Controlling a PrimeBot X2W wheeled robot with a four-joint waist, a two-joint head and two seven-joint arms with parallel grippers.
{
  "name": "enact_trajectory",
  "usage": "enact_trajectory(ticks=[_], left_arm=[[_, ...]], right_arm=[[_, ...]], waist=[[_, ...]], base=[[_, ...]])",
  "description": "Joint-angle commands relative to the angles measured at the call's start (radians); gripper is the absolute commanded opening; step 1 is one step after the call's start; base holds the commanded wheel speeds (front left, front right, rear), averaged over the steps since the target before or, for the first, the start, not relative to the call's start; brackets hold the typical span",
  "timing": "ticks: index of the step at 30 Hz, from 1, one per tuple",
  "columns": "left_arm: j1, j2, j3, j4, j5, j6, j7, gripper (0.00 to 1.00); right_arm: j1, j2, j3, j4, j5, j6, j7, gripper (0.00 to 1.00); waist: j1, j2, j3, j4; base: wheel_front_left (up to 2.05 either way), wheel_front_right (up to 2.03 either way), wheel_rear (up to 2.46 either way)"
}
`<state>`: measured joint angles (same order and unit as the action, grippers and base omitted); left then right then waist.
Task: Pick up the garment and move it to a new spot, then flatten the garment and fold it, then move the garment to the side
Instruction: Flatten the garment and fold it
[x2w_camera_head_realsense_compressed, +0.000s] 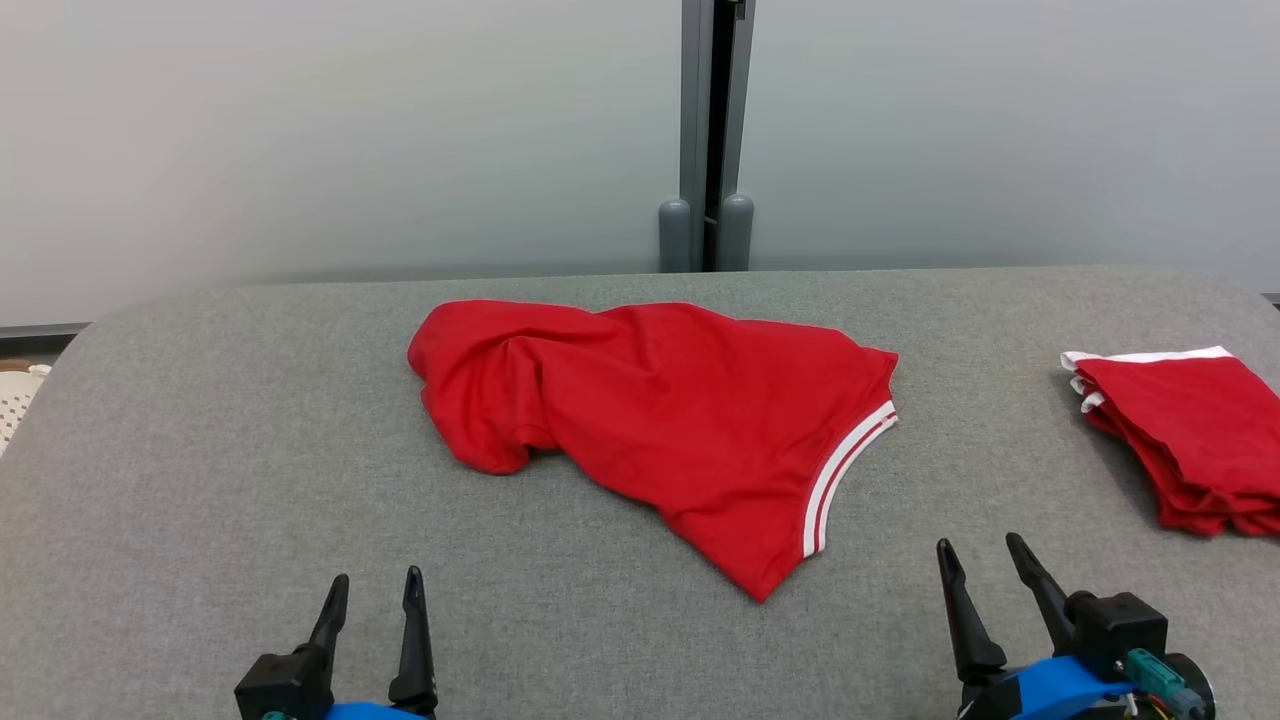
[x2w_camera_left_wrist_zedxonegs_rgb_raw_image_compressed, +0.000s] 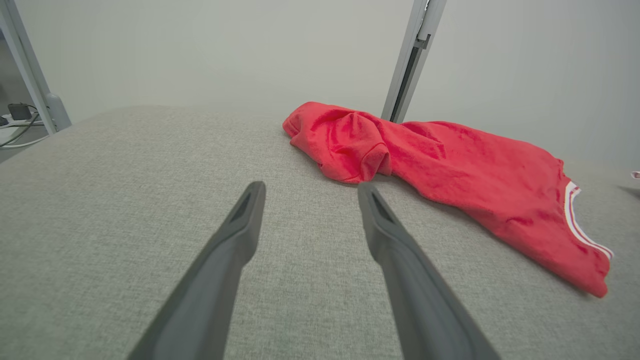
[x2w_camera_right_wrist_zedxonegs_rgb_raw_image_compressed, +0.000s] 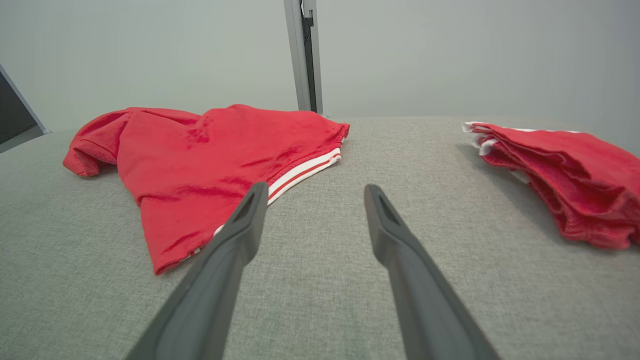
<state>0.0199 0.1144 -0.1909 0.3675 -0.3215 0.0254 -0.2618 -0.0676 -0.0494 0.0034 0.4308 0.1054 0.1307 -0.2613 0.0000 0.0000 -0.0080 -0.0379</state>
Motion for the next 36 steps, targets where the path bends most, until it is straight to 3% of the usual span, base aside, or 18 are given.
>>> enact_trajectory(ticks=[1,15,20,30,36], left_arm=[[0.005,-0.003,0.006,0.002,0.008,-0.004,-0.004,1.0],[-0.007,-0.021,0.029,0.014,0.032,-0.023,-0.005,1.0],[-0.016,-0.028,0.034,0.013,0.04,-0.027,-0.005,1.0],[-0.069,-0.046,0.033,0.008,0.05,-0.036,-0.005,1.0],[-0.08,-0.056,0.041,0.011,0.047,-0.039,-0.005,1.0]], right_arm=[[-0.005,-0.002,0.002,0.002,0.001,0.0,-0.006,1.0],[-0.025,-0.002,0.024,0.01,-0.021,0.0,-0.006,1.0],[-0.063,-0.001,0.131,0.03,-0.029,0.0,0.031,1.0],[-0.226,-0.003,0.298,0.218,-0.11,0.0,0.134,1.0],[-0.278,-0.003,0.243,0.317,-0.236,0.0,0.164,1.0]], waist=[[0.0,0.0,0.0,0.0],[0.0,0.0,0.007,0.014],[0.0,0.0,0.022,0.027],[0.0,0.0,0.117,0.114],[0.0,0.0,0.142,0.154]], base=[[0.0,0.0,0.0],[0.0,0.0,0.0],[0.0,0.0,0.0],[0.0,0.0,0.0],[0.0,0.0,0.0]])
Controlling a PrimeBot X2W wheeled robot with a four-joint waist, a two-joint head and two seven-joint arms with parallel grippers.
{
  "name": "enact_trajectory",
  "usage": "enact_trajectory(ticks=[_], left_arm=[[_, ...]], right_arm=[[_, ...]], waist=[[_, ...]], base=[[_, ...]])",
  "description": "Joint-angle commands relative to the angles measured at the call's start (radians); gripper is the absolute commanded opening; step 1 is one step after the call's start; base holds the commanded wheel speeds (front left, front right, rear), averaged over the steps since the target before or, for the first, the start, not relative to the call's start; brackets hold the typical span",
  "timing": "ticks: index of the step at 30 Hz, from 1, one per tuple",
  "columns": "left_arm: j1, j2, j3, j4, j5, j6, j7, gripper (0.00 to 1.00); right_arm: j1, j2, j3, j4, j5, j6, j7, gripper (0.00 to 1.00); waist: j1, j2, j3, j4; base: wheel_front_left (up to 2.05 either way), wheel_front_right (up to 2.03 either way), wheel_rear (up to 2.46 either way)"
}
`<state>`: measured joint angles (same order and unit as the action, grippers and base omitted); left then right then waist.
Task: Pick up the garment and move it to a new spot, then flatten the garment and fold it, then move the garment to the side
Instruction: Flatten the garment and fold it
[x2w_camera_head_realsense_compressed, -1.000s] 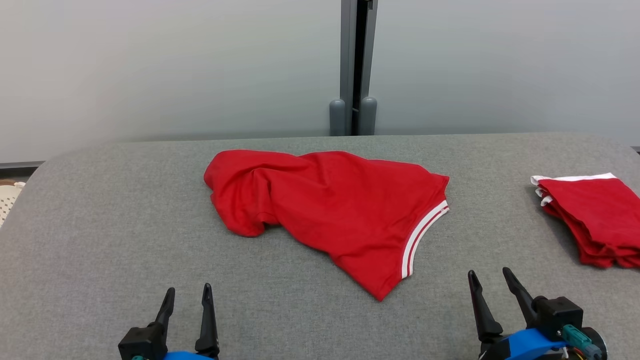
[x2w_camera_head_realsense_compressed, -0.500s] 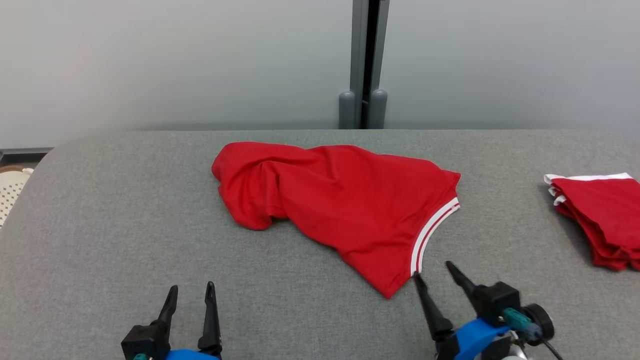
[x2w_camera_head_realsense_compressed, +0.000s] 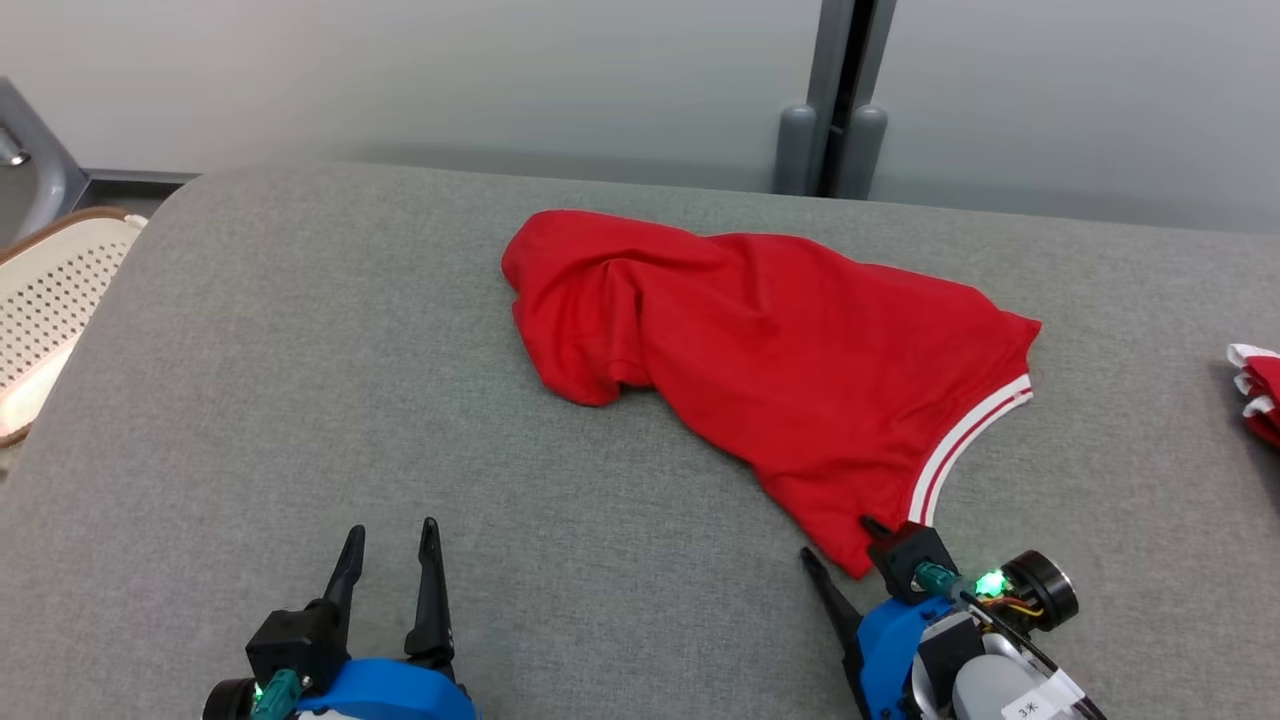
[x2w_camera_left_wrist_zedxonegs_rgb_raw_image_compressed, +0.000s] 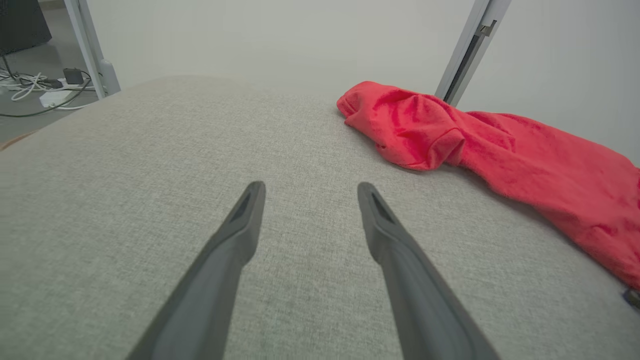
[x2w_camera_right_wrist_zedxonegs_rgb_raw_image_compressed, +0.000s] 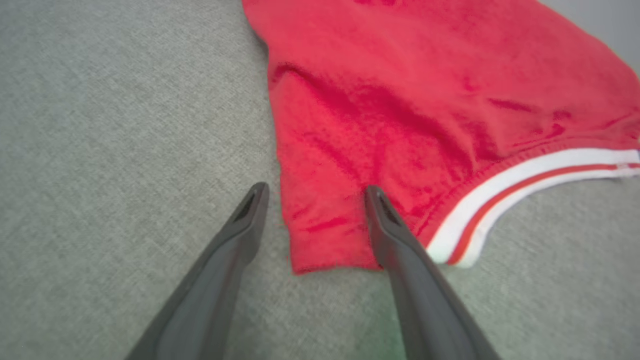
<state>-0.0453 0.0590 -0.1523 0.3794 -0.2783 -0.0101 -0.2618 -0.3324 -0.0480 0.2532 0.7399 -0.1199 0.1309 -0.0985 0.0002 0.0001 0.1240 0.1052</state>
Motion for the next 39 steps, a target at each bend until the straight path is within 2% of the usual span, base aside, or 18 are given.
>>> enact_trajectory(ticks=[1,2,3,5,13,19,24,28,32,35,39], left_arm=[[-0.015,-0.001,0.005,0.001,0.005,-0.004,-0.005,1.0],[-0.015,-0.002,0.006,0.002,0.006,-0.005,-0.005,1.0],[-0.015,-0.003,0.008,0.003,0.007,-0.006,-0.005,1.0],[-0.014,-0.005,0.013,0.005,0.008,-0.004,-0.005,1.0],[-0.005,-0.007,0.024,0.006,0.019,-0.009,-0.005,1.0],[0.011,-0.007,0.033,0.009,0.027,-0.015,-0.005,1.0],[0.021,-0.008,0.044,0.0,0.035,-0.014,-0.005,1.0],[0.029,-0.008,0.053,-0.007,0.037,-0.015,-0.005,1.0],[0.02,-0.008,0.054,-0.017,0.042,-0.022,-0.005,1.0],[0.003,-0.008,0.048,-0.02,0.044,-0.025,-0.005,1.0],[-0.013,-0.008,0.038,-0.019,0.045,-0.027,-0.005,1.0]], right_arm=[[-0.013,-0.005,-0.021,0.016,-0.028,0.0,0.009,1.0],[-0.012,-0.005,-0.032,0.022,-0.04,0.0,0.013,0.87],[-0.012,-0.006,-0.042,0.026,-0.052,0.0,0.015,0.47],[-0.011,-0.006,-0.054,0.03,-0.064,-0.001,0.017,0.0],[-0.016,-0.004,-0.056,-0.047,-0.009,0.0,-0.049,0.0],[0.034,-0.004,0.029,-0.215,0.066,0.0,-0.082,0.0],[0.117,-0.004,0.121,-0.446,0.14,0.0,-0.003,0.0],[0.191,-0.045,0.173,-0.669,0.168,0.0,0.1,0.0],[0.23,-0.09,0.173,-0.854,0.205,0.0,0.198,0.0],[0.204,-0.127,0.133,-0.885,0.226,0.0,0.246,0.0],[0.118,-0.154,0.048,-0.77,0.282,-0.001,0.272,0.0]], waist=[[-0.0002,-0.0001,0.01,0.014],[-0.0002,-0.0001,0.009,0.016],[-0.0002,-0.0001,0.008,0.017],[-0.0002,-0.0001,0.004,0.016],[-0.0002,-0.0001,-0.022,-0.024],[-0.0002,-0.0001,-0.056,-0.079],[-0.0002,-0.0001,-0.079,-0.12],[-0.0002,-0.0001,-0.082,-0.136],[-0.0002,-0.0001,-0.068,-0.132],[-0.0002,-0.0001,-0.048,-0.117],[-0.0002,-0.0001,-0.016,-0.086]], base=[[0.0,0.0,0.0],[0.0,0.0,0.0],[0.0,0.0,0.0],[0.0,0.0,0.0],[0.0,0.0,0.0],[0.0,0.0,0.0],[0.0,0.0,0.0],[0.0,0.0,0.0],[0.0,0.0,0.0],[0.0,0.0,0.0],[0.0,0.0,0.0]])
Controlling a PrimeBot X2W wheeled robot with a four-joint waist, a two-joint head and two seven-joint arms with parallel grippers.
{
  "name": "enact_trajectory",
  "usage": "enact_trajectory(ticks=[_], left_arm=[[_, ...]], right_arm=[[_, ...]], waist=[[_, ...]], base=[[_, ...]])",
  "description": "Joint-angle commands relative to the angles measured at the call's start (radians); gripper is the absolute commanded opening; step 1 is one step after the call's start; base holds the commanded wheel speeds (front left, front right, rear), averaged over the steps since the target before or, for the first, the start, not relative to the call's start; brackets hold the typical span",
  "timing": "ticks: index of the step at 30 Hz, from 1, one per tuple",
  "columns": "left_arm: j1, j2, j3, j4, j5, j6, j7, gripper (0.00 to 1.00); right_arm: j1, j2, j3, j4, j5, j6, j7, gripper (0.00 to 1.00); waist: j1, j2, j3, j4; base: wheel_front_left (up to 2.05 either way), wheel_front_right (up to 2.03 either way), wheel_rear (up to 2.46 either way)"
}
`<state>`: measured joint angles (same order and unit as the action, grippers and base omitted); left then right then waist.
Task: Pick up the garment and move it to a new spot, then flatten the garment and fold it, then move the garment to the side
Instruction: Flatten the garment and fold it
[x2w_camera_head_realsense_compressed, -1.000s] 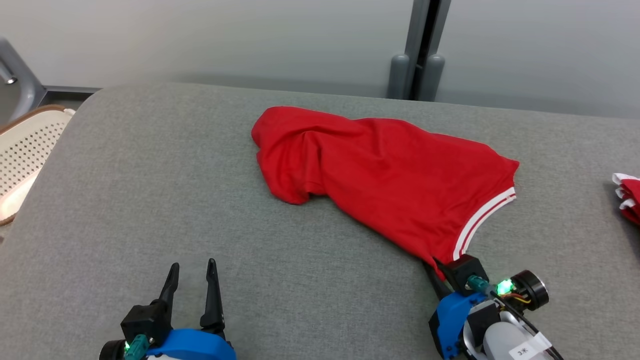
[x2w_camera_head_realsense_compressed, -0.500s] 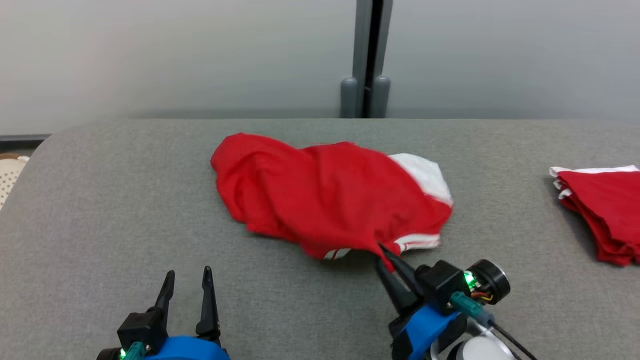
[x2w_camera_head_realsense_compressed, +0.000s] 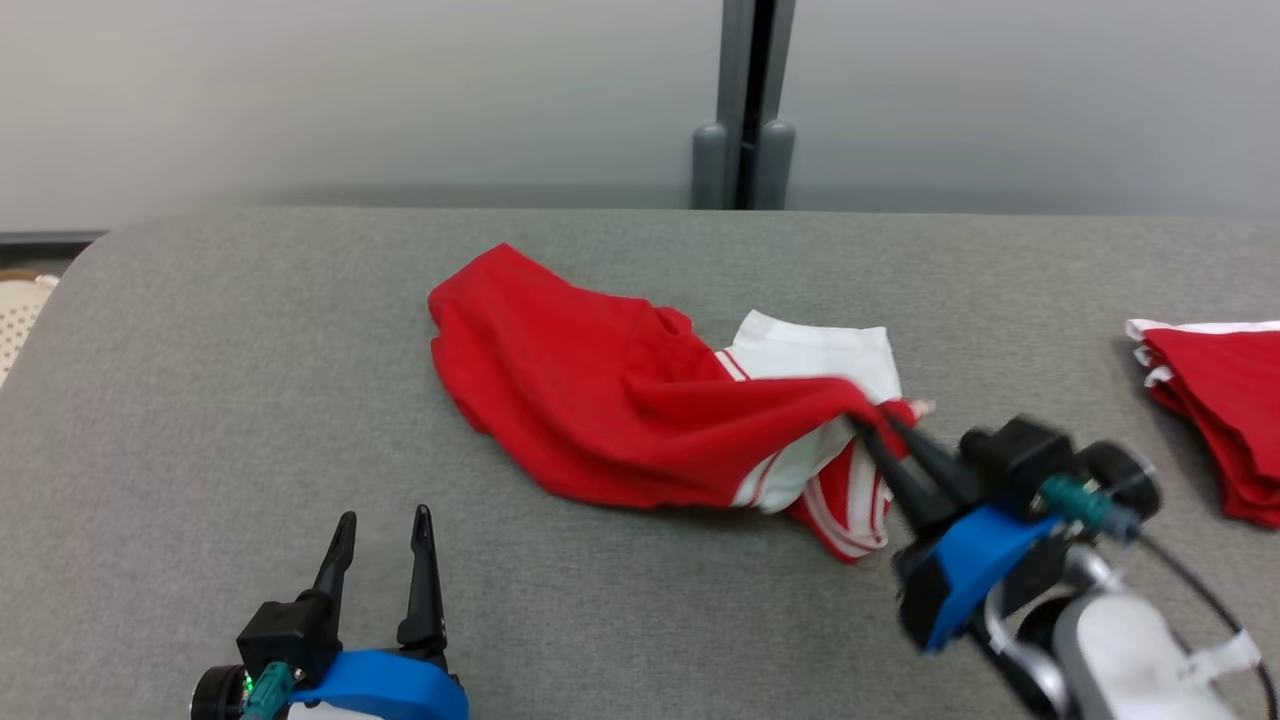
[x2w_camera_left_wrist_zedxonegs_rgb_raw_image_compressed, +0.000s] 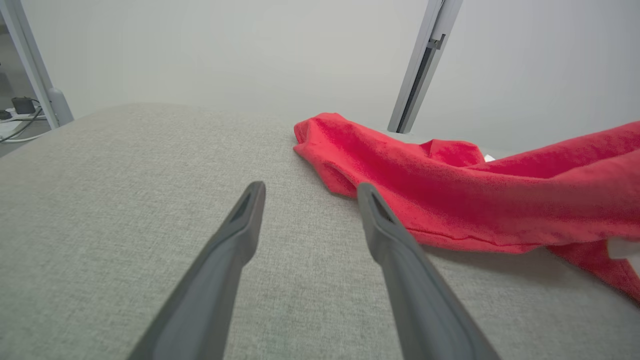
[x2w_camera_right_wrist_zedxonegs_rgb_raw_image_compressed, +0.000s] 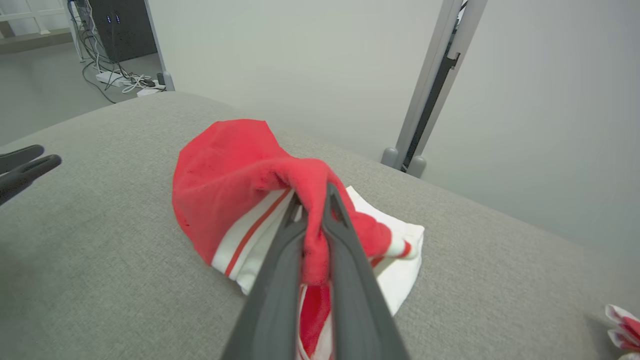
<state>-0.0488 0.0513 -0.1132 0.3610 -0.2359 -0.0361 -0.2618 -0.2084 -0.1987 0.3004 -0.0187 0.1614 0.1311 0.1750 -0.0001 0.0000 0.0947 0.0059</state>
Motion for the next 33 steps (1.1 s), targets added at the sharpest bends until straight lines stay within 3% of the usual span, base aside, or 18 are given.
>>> enact_trajectory(ticks=[1,7,9,12,13,14,15,23,33], left_arm=[[-0.015,-0.001,-0.004,0.001,0.002,-0.002,-0.005,1.0],[-0.044,-0.001,-0.022,0.005,-0.008,-0.005,-0.005,1.0],[-0.055,-0.001,-0.037,0.005,-0.011,-0.002,-0.005,1.0],[-0.062,-0.001,-0.041,0.005,-0.012,0.002,-0.005,1.0],[-0.062,-0.001,-0.042,0.007,-0.01,0.004,-0.005,1.0],[-0.063,-0.001,-0.044,0.008,-0.007,0.005,-0.005,1.0],[-0.064,-0.001,-0.043,0.01,-0.006,0.005,-0.005,1.0],[-0.045,-0.001,-0.041,0.018,0.001,0.0,-0.005,1.0],[-0.035,-0.001,-0.031,0.009,0.015,-0.006,-0.005,1.0]], right_arm=[[-0.034,-0.013,-0.02,0.033,0.005,0.0,-0.005,0.0],[-0.233,-0.028,-0.146,0.352,0.007,0.0,-0.074,0.0],[-0.32,-0.012,-0.199,0.507,-0.016,0.0,-0.131,0.0],[-0.394,0.003,-0.246,0.635,-0.039,0.0,-0.193,0.0],[-0.417,0.006,-0.266,0.672,-0.051,0.0,-0.22,0.13],[-0.437,0.01,-0.282,0.705,-0.069,0.0,-0.248,0.49],[-0.452,0.016,-0.29,0.739,-0.091,0.0,-0.27,1.0],[-0.433,0.076,-0.272,0.857,-0.142,0.0,-0.411,1.0],[-0.318,0.109,-0.147,0.867,-0.109,0.0,-0.424,1.0]], waist=[[0.0001,0.0,0.021,0.023],[0.0001,0.0,0.067,0.071],[0.0001,0.0,0.085,0.09],[0.0001,0.0,0.096,0.095],[0.0001,0.0,0.099,0.095],[0.0001,0.0,0.1,0.094],[0.0001,0.0,0.1,0.093],[0.0001,0.0,0.064,0.045],[0.0001,0.0,0.054,-0.023]], base=[[0.0,0.0,0.0],[0.0,0.0,0.0],[0.0,0.0,0.0],[0.0,0.0,0.0],[0.0,0.0,0.0],[0.0,0.0,0.0],[0.0,0.0,0.0],[0.0,0.0,0.0],[0.0,0.0,0.0]])
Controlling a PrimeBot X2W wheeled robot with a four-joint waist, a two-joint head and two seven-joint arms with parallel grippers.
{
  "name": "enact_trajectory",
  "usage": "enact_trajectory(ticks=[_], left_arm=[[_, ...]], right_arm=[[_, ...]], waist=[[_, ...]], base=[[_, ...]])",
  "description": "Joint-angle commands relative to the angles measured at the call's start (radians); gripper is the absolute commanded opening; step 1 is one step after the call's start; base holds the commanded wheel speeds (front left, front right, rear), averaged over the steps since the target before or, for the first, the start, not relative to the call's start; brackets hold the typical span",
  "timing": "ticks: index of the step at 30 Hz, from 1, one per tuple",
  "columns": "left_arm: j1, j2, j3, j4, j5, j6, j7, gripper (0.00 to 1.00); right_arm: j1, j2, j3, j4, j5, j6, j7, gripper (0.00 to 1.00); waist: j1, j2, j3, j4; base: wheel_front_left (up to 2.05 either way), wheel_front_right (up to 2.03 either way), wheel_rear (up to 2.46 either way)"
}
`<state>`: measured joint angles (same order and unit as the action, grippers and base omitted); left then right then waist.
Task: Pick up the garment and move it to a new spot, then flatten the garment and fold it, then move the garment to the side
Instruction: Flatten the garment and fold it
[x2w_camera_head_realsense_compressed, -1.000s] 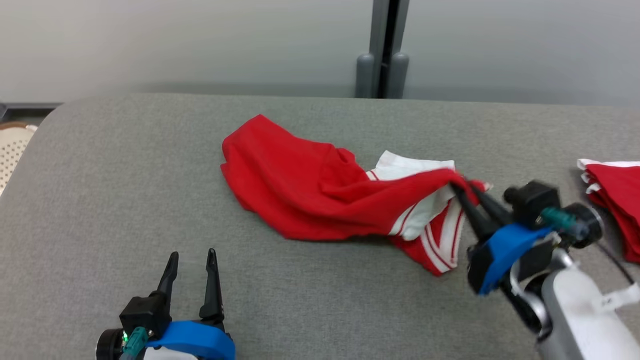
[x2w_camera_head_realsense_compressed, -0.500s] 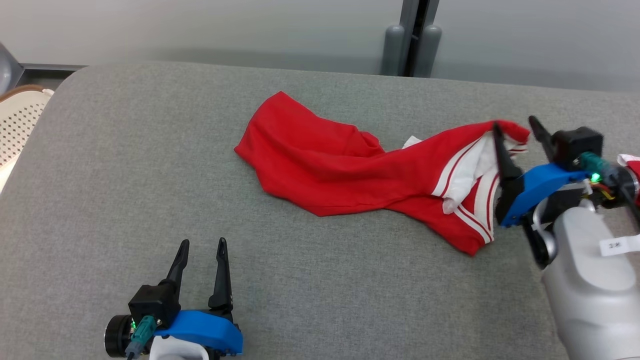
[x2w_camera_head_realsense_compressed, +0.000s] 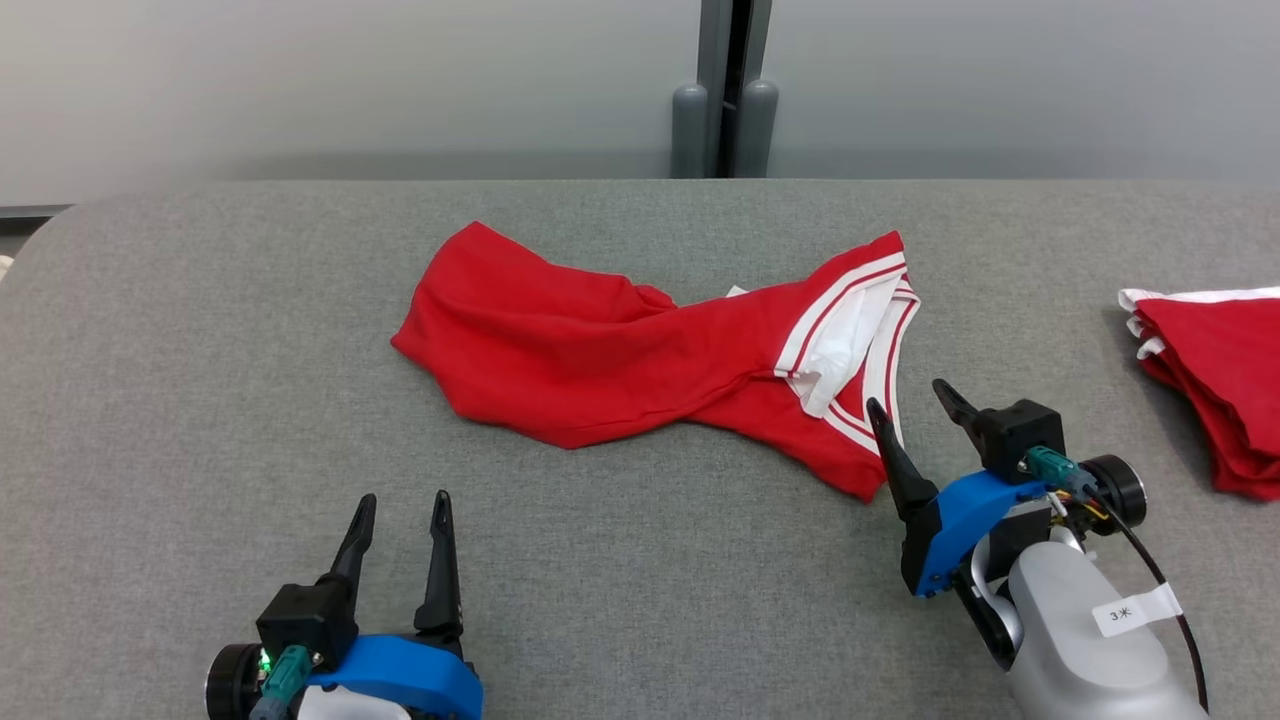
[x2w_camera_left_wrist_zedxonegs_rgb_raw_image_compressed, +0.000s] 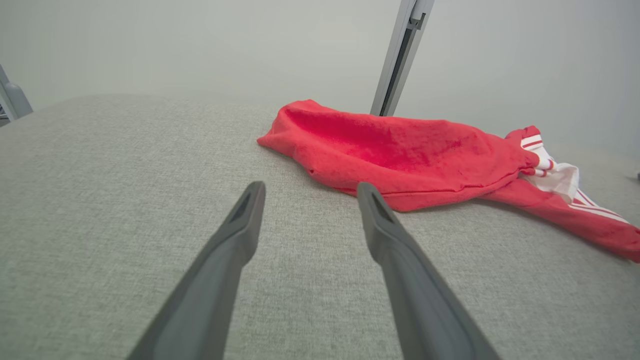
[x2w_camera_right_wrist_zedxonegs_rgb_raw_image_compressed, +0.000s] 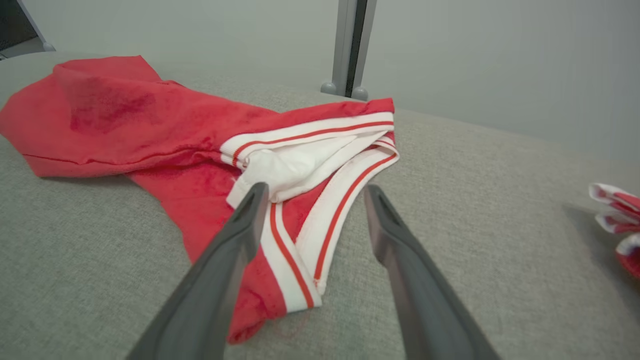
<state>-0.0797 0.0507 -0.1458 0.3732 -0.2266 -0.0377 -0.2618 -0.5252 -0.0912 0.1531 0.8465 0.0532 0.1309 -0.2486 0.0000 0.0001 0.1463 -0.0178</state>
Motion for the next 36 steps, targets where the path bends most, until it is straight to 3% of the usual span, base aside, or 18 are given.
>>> enact_trajectory(ticks=[1,18,19,21,22,30,36], left_arm=[[-0.008,0.0,0.002,-0.005,0.007,-0.005,-0.005,1.0],[-0.055,-0.001,-0.018,-0.002,-0.007,-0.002,-0.005,1.0],[-0.057,-0.001,-0.019,-0.002,-0.008,-0.001,-0.005,1.0],[-0.06,-0.001,-0.017,-0.001,-0.01,0.002,-0.005,1.0],[-0.06,-0.001,-0.015,-0.001,-0.009,0.002,-0.005,1.0],[-0.043,-0.001,-0.007,-0.006,-0.004,0.005,-0.005,1.0],[-0.026,0.0,0.009,-0.006,0.004,0.004,-0.005,1.0]], right_arm=[[-0.009,0.001,0.004,0.006,-0.002,0.0,0.001,1.0],[-0.158,0.021,0.027,0.198,-0.006,0.0,0.049,1.0],[-0.165,0.021,0.02,0.212,-0.012,0.0,0.047,0.51],[-0.179,0.019,0.006,0.232,-0.022,0.0,0.038,0.1],[-0.187,0.017,-0.002,0.236,-0.029,0.0,0.029,0.0],[-0.188,-0.015,-0.083,0.171,-0.07,0.0,-0.014,0.0],[-0.111,-0.077,-0.124,-0.031,-0.129,0.0,-0.018,0.0]], waist=[[0.0,-0.0001,0.009,0.0],[0.0,-0.0001,0.091,0.094],[0.0,-0.0001,0.093,0.095],[0.0,-0.0001,0.094,0.093],[0.0,-0.0001,0.094,0.091],[0.0,-0.0001,0.071,0.034],[0.0,-0.0001,0.035,-0.02]], base=[[0.0,0.0,0.0],[0.0,0.0,0.0],[0.0,0.0,0.0],[0.0,0.0,0.0],[0.0,0.0,0.0],[0.0,0.0,0.0],[0.0,0.0,0.0]])
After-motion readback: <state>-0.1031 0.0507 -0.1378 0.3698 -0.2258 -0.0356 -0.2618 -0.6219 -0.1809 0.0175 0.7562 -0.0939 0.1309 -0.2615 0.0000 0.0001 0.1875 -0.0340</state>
